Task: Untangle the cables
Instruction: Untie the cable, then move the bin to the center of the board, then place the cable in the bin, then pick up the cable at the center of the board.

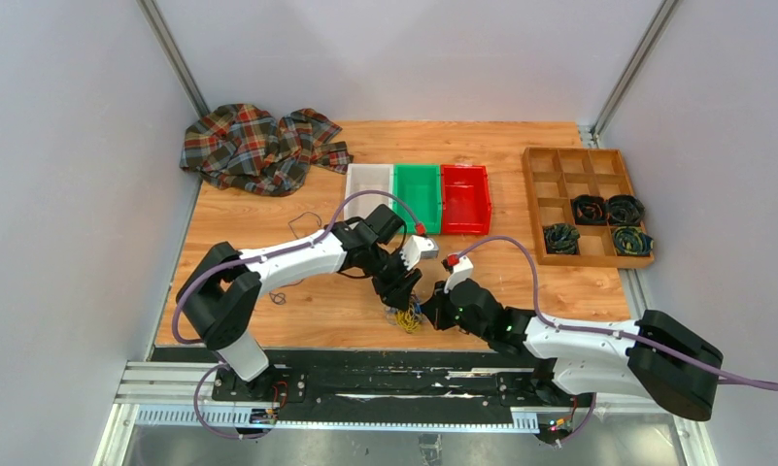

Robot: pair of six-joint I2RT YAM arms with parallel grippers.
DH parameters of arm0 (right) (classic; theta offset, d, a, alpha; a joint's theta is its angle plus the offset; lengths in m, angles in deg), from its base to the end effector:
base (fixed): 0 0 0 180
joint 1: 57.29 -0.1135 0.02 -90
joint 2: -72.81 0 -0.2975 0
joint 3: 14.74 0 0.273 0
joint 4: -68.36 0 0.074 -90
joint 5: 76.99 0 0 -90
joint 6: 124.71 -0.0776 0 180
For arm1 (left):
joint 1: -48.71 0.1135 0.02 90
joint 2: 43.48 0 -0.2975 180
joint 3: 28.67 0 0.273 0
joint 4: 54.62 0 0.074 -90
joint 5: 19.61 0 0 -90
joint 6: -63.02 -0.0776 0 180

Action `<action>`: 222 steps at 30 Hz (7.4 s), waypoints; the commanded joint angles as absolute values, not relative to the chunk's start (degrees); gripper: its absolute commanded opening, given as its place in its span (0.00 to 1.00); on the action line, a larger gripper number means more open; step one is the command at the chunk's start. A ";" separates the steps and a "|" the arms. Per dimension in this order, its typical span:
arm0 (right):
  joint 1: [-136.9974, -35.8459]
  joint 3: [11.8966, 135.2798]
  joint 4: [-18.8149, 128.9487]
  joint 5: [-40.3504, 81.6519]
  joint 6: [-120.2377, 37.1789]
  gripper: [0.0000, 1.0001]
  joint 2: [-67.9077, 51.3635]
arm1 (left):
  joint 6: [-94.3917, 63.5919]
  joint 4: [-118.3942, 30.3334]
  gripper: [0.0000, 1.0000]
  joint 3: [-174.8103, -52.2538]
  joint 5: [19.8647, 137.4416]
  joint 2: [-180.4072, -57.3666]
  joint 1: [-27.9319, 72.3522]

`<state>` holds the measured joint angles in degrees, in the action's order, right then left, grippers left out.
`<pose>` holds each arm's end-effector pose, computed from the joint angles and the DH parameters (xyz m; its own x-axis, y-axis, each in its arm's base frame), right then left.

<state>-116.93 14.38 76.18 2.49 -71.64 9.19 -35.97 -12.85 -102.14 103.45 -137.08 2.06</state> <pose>0.1371 0.2060 0.1579 -0.6416 0.0735 -0.7635 -0.4759 0.7425 0.4713 0.2167 -0.2912 0.1938 -0.4753 0.6943 -0.5404 0.8708 0.2835 -0.4017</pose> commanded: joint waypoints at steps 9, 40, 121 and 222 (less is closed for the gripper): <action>-116.75 14.64 77.02 1.28 -73.80 0.01 9.62 | -41.40 -8.71 0.08 -103.17 98.04 -133.66 1.95; -116.63 16.78 64.81 -5.62 -70.06 0.00 15.70 | -46.45 12.47 0.01 -131.22 90.16 -115.93 10.92; -78.72 57.42 58.03 -2.86 -47.08 0.71 -13.36 | -60.81 26.48 0.00 -139.53 96.81 -115.66 17.67; -91.43 38.51 52.68 -0.84 -59.52 0.72 15.79 | -61.16 0.60 0.91 -102.47 91.74 -130.55 46.19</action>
